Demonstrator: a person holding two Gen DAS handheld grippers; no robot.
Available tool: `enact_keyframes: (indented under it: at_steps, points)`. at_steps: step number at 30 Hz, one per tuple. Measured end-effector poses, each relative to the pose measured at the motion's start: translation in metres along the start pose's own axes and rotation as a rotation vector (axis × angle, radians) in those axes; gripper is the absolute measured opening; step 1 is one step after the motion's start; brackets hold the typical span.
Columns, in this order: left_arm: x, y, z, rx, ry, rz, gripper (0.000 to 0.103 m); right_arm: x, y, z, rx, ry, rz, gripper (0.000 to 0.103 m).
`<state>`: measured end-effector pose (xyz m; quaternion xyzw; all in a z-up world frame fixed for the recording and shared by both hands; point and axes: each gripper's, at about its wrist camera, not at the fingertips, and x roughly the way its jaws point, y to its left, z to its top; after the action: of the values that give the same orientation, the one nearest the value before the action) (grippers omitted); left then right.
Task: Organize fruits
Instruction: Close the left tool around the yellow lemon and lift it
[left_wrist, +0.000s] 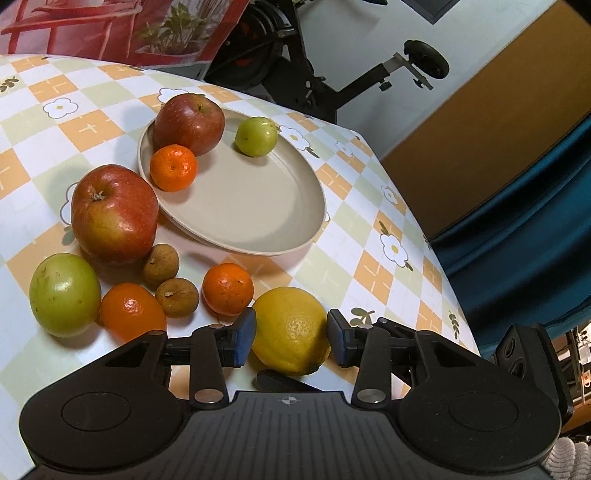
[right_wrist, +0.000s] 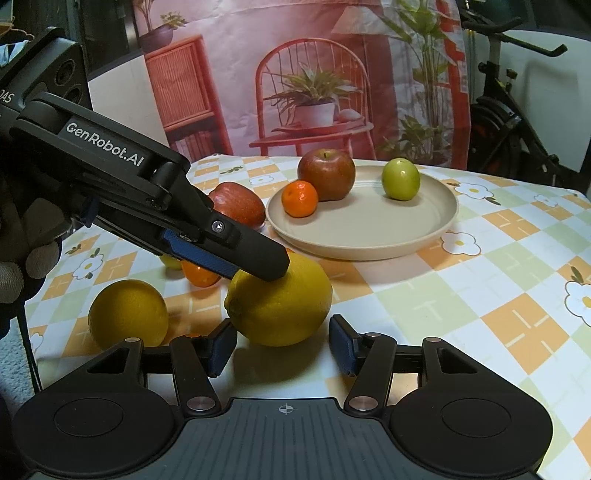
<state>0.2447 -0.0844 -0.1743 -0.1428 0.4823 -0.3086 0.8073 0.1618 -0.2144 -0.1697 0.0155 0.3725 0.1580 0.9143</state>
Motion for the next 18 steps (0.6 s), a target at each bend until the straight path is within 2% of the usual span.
enact_keyframes:
  at_steps: [18]
  points:
    - [0.0006, -0.0049, -0.0038, 0.044, -0.011, 0.014, 0.044, 0.0012, 0.002, 0.0001, 0.004, -0.008, 0.015, 0.05]
